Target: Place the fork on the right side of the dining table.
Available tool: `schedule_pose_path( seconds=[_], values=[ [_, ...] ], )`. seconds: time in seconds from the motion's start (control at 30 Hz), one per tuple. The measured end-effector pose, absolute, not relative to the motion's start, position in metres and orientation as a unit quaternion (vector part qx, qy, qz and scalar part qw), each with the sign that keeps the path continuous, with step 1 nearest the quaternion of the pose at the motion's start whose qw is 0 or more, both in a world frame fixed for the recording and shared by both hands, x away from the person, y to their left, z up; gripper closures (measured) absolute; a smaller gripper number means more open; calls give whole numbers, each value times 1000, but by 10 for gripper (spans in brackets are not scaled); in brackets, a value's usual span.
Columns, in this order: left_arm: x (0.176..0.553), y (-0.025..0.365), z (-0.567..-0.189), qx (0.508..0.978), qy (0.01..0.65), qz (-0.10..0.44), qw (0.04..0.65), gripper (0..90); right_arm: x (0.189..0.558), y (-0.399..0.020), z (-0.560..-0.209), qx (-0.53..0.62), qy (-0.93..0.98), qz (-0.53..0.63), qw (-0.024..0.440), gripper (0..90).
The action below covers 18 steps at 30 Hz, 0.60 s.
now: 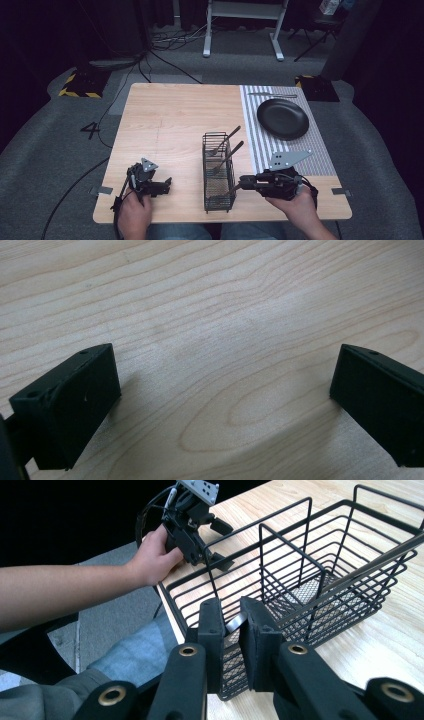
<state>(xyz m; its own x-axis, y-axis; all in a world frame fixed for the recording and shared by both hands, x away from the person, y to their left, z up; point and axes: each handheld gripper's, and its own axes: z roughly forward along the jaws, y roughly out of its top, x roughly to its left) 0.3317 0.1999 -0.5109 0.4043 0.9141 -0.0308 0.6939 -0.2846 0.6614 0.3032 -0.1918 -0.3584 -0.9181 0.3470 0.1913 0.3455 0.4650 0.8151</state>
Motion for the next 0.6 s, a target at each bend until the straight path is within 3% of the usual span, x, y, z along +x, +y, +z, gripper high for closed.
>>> schedule_pose_path(
  seconds=[0.33,0.6],
  values=[
    [332,200,-511,781,515,182,304,0,305,-194,-354,203,847,491,2,866],
    [332,200,-511,781,515,181,304,0,307,-194,-349,207,843,497,1,867]
  ],
)
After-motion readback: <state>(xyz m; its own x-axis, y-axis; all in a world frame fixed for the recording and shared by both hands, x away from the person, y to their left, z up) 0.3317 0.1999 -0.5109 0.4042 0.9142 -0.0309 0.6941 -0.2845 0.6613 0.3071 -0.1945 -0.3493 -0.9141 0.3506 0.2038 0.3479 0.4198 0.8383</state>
